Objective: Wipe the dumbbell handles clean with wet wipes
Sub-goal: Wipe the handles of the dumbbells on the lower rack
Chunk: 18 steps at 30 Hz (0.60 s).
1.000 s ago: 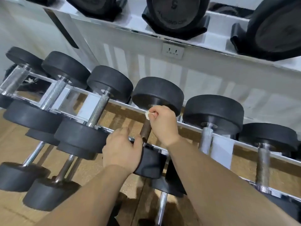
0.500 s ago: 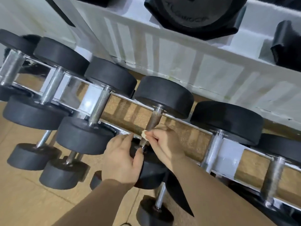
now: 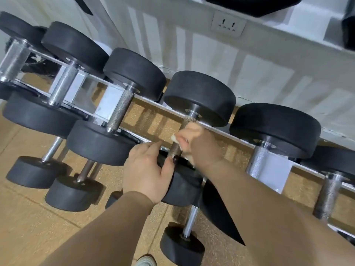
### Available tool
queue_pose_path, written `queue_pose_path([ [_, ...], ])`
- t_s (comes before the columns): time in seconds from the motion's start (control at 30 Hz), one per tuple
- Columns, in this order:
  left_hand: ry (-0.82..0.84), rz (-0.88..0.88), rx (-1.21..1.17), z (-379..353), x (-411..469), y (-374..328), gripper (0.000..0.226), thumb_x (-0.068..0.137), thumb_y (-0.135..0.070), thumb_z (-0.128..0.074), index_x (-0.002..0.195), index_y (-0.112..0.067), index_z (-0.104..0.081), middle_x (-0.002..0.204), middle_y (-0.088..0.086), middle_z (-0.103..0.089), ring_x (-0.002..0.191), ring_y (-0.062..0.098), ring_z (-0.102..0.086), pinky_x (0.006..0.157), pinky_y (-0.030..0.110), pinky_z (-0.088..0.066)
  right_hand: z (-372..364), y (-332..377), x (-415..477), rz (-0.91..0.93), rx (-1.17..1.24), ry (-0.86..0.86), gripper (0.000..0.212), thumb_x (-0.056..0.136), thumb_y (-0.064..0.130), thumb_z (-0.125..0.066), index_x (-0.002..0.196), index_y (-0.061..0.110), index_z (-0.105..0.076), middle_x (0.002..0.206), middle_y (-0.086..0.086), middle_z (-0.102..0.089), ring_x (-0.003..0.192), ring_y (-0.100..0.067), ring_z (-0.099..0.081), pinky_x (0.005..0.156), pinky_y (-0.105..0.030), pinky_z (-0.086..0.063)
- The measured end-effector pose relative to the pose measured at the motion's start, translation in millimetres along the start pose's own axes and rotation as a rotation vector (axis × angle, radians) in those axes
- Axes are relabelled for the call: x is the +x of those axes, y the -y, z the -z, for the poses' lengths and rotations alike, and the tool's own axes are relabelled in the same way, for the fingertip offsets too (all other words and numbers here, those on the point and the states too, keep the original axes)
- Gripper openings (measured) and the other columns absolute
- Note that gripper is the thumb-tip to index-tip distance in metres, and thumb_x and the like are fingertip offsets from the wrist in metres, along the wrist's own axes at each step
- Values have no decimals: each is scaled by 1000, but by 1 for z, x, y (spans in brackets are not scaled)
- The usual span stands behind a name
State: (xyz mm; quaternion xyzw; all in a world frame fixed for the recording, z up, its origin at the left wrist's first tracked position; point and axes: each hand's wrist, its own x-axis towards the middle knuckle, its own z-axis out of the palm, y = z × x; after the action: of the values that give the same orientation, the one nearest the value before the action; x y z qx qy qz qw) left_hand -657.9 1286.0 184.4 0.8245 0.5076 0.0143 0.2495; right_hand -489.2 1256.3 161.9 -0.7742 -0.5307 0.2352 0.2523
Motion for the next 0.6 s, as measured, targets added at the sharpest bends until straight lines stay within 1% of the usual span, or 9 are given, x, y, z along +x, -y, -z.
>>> queue_pose_path([
  [0.1, 12, 7, 19, 1, 1, 0, 61, 88, -53, -36, 135, -22, -59, 131, 0, -60, 131, 24, -41, 106, 39, -37, 7, -6, 12, -84, 72, -217, 29, 96, 29, -50, 96, 12, -74, 93, -6, -62, 81, -26, -61, 74, -41, -52],
  [0.13, 13, 7, 23, 1, 1, 0, 61, 87, -53, -36, 134, -22, -60, 130, 0, -61, 130, 25, -42, 104, 40, -38, 4, -3, 9, -113, 67, -225, 27, 97, 27, -51, 98, 13, -74, 93, -7, -62, 81, -25, -60, 74, -41, -52],
  [0.2, 5, 0, 21, 1, 1, -1, 66, 85, -57, -31, 131, -22, -61, 126, 1, -62, 128, 26, -43, 103, 41, -40, -8, 0, -4, -146, 54, -153, 21, 96, 23, -56, 100, 17, -75, 95, -5, -62, 82, -25, -60, 75, -39, -52],
  [0.3, -18, -3, 2, 2, 1, -1, 72, 81, -61, -24, 126, -22, -64, 120, 2, -64, 123, 27, -46, 100, 41, -42, -20, -2, -22, -71, 126, 5, 13, 90, 15, -67, 95, 17, -79, 92, 0, -61, 79, -24, -63, 73, -32, -51],
  [0.37, -19, -5, -4, 1, 1, -1, 71, 81, -61, -24, 125, -22, -64, 120, 1, -64, 123, 27, -46, 100, 41, -42, -16, -5, -17, -16, 164, 51, 10, 89, 14, -70, 94, 15, -79, 89, 0, -59, 78, -26, -62, 74, -37, -52],
  [0.43, -9, 5, -5, 1, 0, -1, 68, 83, -59, -28, 128, -21, -63, 123, 1, -63, 125, 26, -44, 102, 42, -41, -7, -8, -2, 17, 135, -25, 15, 92, 19, -63, 93, 15, -77, 90, -3, -60, 80, -26, -60, 74, -41, -52],
  [0.53, 10, 27, 4, 1, 2, -2, 63, 85, -55, -36, 133, -22, -60, 128, 1, -61, 130, 26, -41, 105, 41, -37, 2, -10, 12, -44, 98, -252, 20, 93, 17, -57, 97, 13, -76, 92, -5, -61, 81, -23, -60, 74, -38, -51],
  [0.57, 12, 26, 7, 1, 2, -2, 64, 85, -56, -36, 134, -22, -60, 129, 1, -60, 130, 26, -41, 105, 41, -37, -1, -7, 10, -70, 89, -267, 19, 94, 16, -57, 97, 14, -76, 94, -4, -61, 81, -23, -60, 73, -36, -51],
  [0.6, 12, 21, 7, 1, 2, -3, 66, 84, -58, -34, 134, -23, -60, 128, 1, -61, 130, 26, -42, 105, 41, -38, -6, -4, 6, -90, 80, -227, 18, 95, 16, -58, 96, 16, -76, 93, -2, -59, 80, -22, -59, 71, -31, -50],
])
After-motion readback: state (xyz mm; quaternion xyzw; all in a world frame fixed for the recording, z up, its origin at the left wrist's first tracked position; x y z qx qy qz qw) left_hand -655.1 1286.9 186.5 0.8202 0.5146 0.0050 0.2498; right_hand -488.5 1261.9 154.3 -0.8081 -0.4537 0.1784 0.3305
